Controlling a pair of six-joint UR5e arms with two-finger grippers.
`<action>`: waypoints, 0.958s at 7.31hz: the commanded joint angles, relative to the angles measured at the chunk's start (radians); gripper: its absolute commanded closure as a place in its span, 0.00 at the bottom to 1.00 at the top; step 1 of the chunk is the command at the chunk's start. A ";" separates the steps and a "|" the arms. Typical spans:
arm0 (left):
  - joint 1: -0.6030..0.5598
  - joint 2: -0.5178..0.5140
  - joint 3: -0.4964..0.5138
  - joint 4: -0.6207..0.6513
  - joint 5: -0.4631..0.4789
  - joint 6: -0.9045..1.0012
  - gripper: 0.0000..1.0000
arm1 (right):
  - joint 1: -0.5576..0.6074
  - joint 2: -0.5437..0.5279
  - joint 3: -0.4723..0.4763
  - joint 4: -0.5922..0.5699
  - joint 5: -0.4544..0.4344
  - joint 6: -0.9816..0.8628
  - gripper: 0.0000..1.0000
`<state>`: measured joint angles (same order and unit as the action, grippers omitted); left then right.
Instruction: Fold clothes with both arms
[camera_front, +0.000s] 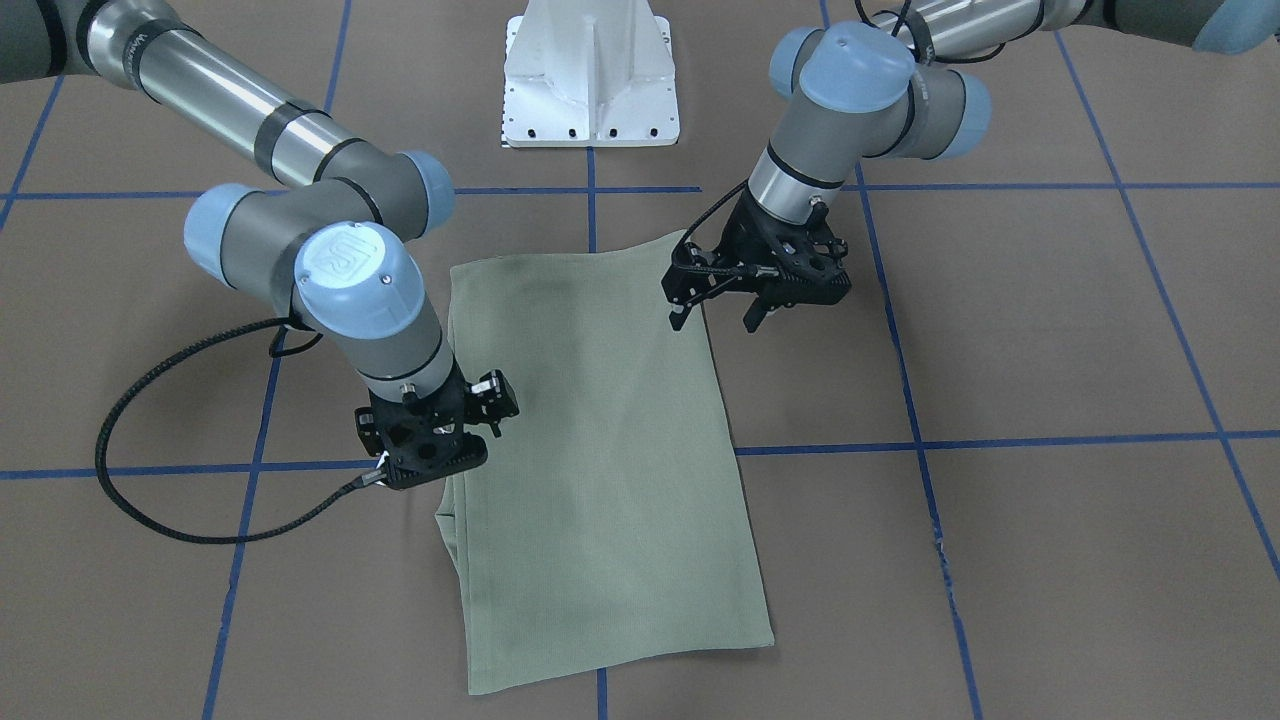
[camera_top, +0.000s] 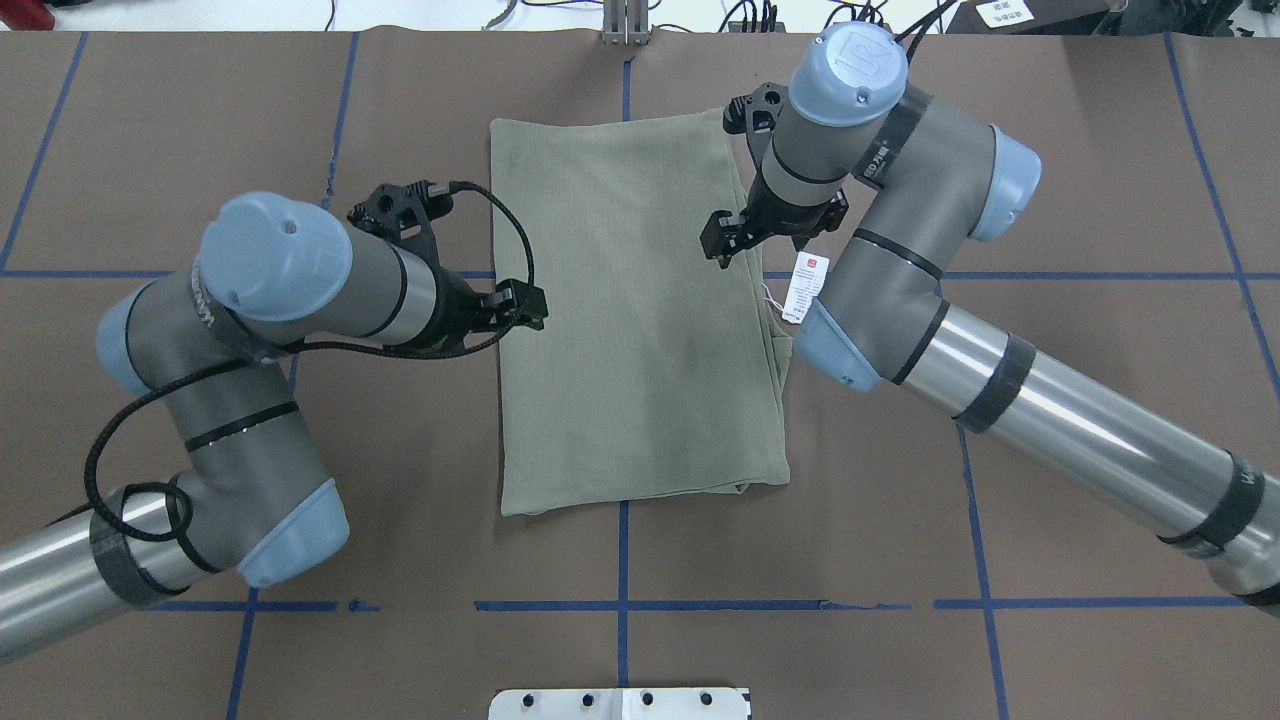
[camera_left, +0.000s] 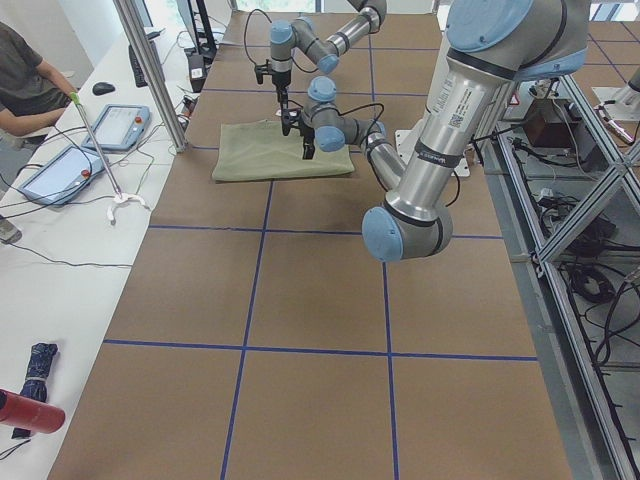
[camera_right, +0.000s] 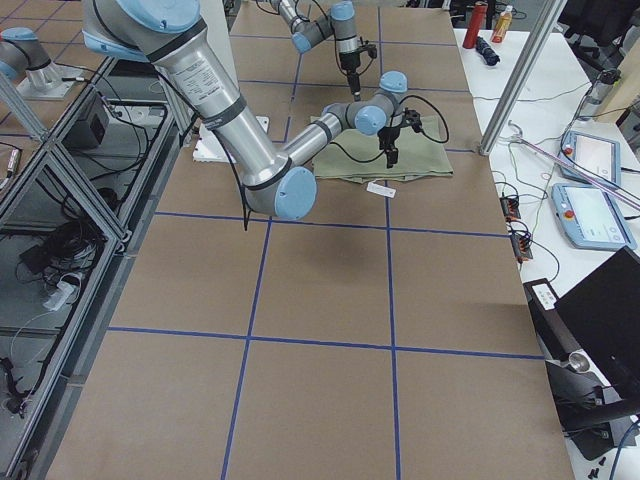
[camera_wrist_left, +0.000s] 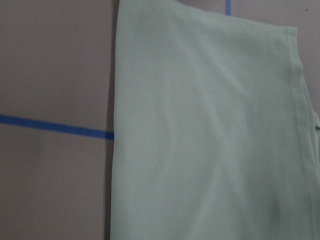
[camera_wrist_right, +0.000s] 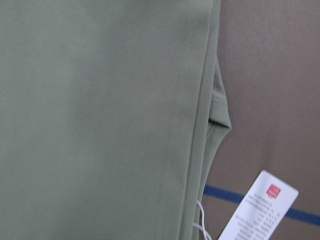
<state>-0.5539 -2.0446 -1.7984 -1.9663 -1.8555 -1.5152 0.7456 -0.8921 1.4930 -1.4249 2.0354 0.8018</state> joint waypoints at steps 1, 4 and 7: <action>0.138 0.072 -0.059 0.003 0.047 -0.243 0.00 | -0.026 -0.100 0.182 -0.002 0.005 0.088 0.00; 0.249 0.077 -0.032 0.020 0.142 -0.365 0.04 | -0.037 -0.100 0.191 0.008 0.003 0.122 0.00; 0.243 0.081 -0.026 0.058 0.144 -0.370 0.11 | -0.040 -0.099 0.187 0.008 0.002 0.120 0.00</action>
<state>-0.3103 -1.9625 -1.8284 -1.9173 -1.7127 -1.8828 0.7067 -0.9917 1.6815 -1.4176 2.0383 0.9224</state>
